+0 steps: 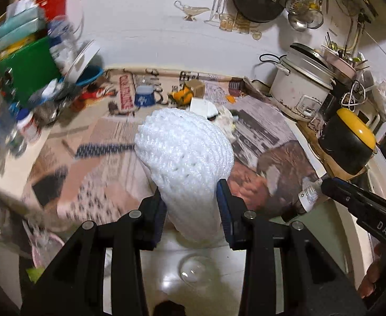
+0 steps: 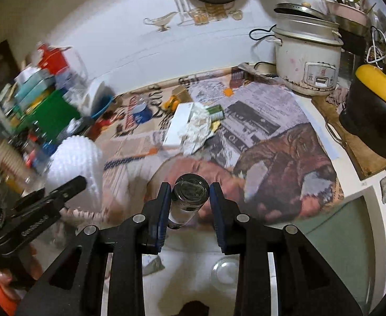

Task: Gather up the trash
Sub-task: 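Lift the foam net and bottle and carry both down toward the white bucket, then open the left tool over the bucket while the right tool releases the bottle into it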

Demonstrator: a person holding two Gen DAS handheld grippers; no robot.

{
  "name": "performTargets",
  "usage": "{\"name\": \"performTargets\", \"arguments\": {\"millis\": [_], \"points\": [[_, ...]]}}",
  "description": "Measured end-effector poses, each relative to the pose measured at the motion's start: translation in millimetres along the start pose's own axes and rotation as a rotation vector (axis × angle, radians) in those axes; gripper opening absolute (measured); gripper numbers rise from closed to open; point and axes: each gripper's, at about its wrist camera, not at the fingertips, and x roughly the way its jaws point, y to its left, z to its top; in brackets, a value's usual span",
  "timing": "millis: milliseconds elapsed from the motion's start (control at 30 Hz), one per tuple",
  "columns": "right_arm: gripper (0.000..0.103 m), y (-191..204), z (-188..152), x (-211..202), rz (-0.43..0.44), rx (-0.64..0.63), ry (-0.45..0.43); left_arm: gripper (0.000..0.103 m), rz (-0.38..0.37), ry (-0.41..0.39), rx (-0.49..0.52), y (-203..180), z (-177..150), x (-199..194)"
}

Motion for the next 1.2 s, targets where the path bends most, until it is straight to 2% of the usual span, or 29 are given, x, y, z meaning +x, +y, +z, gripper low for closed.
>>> {"name": "performTargets", "arguments": {"millis": [133, 300, 433, 567, 667, 800, 1033, 1200], "points": [[0.028, -13.4, -21.4, -20.4, 0.016, -0.032, 0.018, 0.036, 0.030, 0.014, -0.050, -23.6, -39.5, -14.5], [0.028, -35.4, -50.8, -30.9, 0.042, -0.043, 0.064, 0.036, 0.038, 0.073, -0.099, -45.6, -88.7, -18.4], [0.028, -50.5, -75.1, -22.4, 0.058, -0.027, 0.102, 0.036, 0.039, 0.145, -0.094, -60.0, -123.9, -5.1], [0.028, -66.7, -105.0, 4.6, 0.052, -0.001, 0.156, 0.036, 0.025, 0.252, -0.087, -63.5, -164.3, 28.9], [0.028, -81.5, -130.3, 35.9, 0.035, 0.026, 0.210, 0.036, 0.005, 0.330, -0.100, -57.5, -196.1, 66.7], [0.028, -97.2, -166.6, 86.2, 0.001, 0.056, 0.266, 0.036, -0.018, 0.411, -0.093, -41.1, -243.0, 135.5], [0.028, -120.8, -246.0, 200.6, -0.050, 0.102, 0.322, 0.036, -0.069, 0.484, -0.081, -7.4, -323.3, 257.4], [0.028, -136.0, -304.3, 281.3, -0.050, 0.113, 0.359, 0.036, -0.089, 0.564, -0.055, 9.4, -392.6, 352.3]]}}
